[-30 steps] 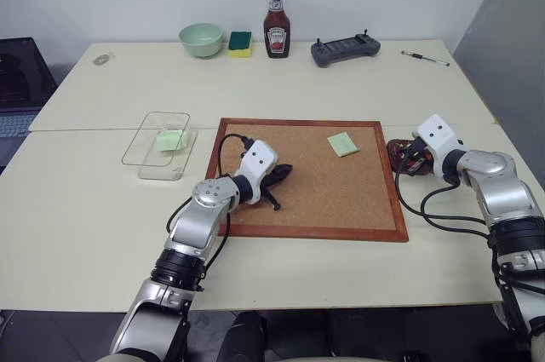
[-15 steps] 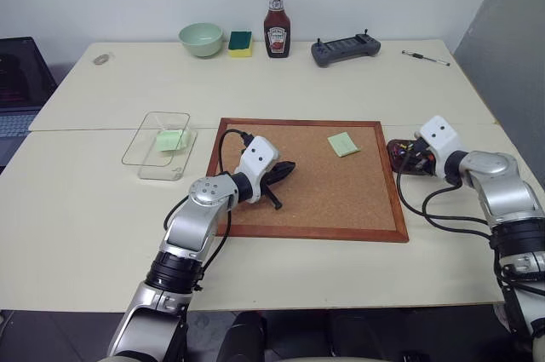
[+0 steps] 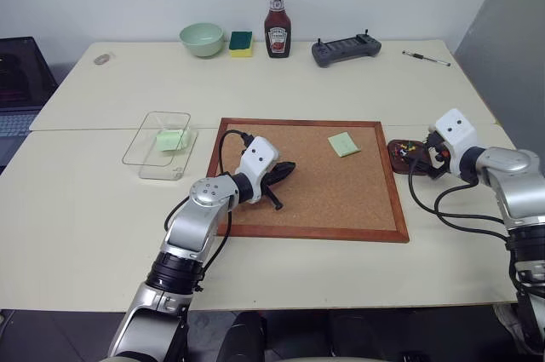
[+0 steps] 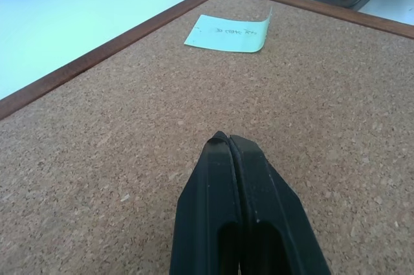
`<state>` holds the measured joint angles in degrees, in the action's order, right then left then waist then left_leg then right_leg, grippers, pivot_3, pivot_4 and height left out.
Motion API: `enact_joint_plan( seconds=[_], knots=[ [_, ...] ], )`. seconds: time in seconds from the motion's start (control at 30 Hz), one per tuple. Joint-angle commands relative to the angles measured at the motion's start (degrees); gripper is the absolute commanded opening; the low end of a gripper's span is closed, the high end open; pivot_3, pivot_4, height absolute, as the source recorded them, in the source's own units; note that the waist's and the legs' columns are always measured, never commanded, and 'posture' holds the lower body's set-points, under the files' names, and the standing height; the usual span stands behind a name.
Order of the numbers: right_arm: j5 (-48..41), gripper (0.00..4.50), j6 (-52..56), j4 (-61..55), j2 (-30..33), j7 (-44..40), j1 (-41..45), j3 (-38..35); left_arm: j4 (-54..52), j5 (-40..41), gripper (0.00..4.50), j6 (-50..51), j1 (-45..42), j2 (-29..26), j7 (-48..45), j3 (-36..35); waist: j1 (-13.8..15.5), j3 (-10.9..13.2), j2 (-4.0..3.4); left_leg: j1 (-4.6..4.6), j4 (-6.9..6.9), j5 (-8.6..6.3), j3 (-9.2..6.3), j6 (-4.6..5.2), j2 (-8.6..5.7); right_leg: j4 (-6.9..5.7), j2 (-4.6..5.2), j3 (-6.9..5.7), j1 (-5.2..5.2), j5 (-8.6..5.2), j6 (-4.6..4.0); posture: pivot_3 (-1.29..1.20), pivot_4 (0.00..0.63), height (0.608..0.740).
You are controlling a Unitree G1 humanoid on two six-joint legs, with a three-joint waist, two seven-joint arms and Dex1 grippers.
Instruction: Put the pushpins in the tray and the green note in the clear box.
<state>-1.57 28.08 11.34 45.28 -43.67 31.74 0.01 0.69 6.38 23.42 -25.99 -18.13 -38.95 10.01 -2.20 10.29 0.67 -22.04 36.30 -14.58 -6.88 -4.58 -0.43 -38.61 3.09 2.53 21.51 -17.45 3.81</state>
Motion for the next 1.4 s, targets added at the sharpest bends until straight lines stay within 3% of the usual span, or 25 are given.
enact_joint_plan(
  seconds=[0.03,0.23,0.4,0.63,0.87,1.1,1.4],
  knots=[
    [-2.66,4.43,-1.84,-5.55,1.42,-3.96,-0.23,-1.12,-1.72,0.66,0.0,-0.59,-0.27,-0.08,-0.21,-0.19,0.0,0.0,0.01,0.0,0.0,0.0,0.0,0.0,0.0,0.0,0.0,0.0,0.0,0.0,0.0,0.0,0.15,0.74],
    [-5.08,4.43,-3.54,-10.22,-1.48,-8.05,0.7,2.22,-1.6,0.67,0.0,-0.61,-0.67,-0.05,-0.47,-0.26,0.0,0.03,0.05,0.0,0.0,0.0,-0.01,0.0,0.0,0.0,0.0,-0.01,-0.01,0.0,0.0,0.0,0.15,0.74],
    [-2.36,4.43,-7.64,-7.43,-4.65,-7.82,3.04,6.43,-1.61,0.23,0.0,-1.04,-0.74,0.09,-0.43,0.3,-0.1,0.06,0.1,0.01,0.0,0.0,-0.02,0.0,0.0,-0.01,0.0,-0.01,-0.01,0.0,0.0,0.0,0.15,0.74],
    [-2.77,4.43,-7.13,-7.93,-3.77,-9.66,2.48,6.77,3.38,-0.21,0.0,-3.22,-4.93,0.95,-2.94,2.5,0.55,0.07,0.12,-0.04,0.02,0.0,-0.06,-0.01,-0.03,0.01,0.01,-0.05,0.0,0.0,0.0,0.0,0.15,0.74],
    [-6.63,4.45,-0.48,-15.62,0.93,-10.67,-3.97,1.39,13.36,0.29,1.39,-5.35,-12.85,2.77,-9.84,5.1,0.56,0.08,0.14,-0.09,0.03,0.0,-0.07,0.0,-0.05,0.03,0.04,-0.08,0.01,0.0,0.0,0.0,0.15,0.74],
    [-11.05,4.45,6.95,-25.42,3.71,-10.23,-12.33,-3.45,28.55,-2.73,2.58,-13.82,-20.59,7.76,-8.77,5.85,0.43,0.12,0.2,-0.1,0.05,0.0,-0.06,0.0,-0.07,0.01,0.04,-0.07,0.0,0.0,0.0,0.0,0.15,0.74],
    [-14.35,4.45,13.32,-34.21,3.91,-6.82,-17.95,-6.78,53.7,-7.13,2.68,-26.25,-31.23,14.95,-3.33,4.68,0.51,0.2,0.35,-0.13,0.13,0.0,-0.07,0.0,-0.07,-0.01,0.02,-0.09,-0.01,0.0,0.02,0.0,0.15,0.74]
  ],
)
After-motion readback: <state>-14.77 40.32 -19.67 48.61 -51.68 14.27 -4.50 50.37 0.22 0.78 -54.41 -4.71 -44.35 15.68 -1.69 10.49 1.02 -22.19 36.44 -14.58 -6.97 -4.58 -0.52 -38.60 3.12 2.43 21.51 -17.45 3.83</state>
